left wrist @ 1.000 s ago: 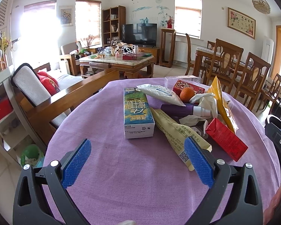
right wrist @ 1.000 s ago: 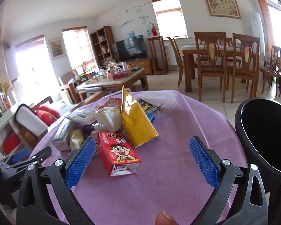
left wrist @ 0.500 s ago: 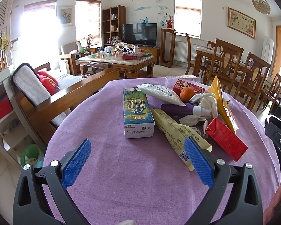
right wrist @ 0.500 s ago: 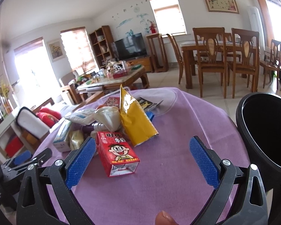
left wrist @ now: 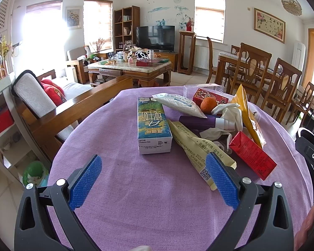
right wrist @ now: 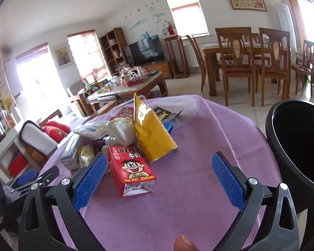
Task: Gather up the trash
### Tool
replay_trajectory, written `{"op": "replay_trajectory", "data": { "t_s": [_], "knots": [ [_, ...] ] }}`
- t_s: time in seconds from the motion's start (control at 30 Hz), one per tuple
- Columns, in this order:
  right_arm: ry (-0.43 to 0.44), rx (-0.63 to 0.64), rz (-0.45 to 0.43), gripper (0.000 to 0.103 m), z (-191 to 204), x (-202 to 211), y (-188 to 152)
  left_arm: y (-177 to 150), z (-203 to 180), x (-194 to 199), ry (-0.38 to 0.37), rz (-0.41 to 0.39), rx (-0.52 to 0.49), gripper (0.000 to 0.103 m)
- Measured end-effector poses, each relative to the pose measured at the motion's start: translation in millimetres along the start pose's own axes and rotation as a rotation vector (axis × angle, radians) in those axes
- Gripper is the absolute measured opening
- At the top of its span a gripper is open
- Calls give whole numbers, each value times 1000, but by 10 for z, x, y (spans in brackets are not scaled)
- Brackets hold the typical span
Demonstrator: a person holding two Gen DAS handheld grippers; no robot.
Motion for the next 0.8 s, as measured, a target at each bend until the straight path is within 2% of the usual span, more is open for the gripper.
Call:
{"op": "replay_trajectory", "data": {
  "t_s": [0.8],
  "knots": [
    [6, -10, 5, 98, 10, -11, -16, -3, 16, -2, -4, 0, 13, 98]
  ]
}}
Point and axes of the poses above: each gripper's, at about its wrist camera, not at the fingertips, and x roughly against the way its jaws point, z to its left, y to its top, the point moved 7 cm from there along -x, roughly the way its jaws point, and after that the axes turned 14 degrees about -x, right-handed, at the moved point
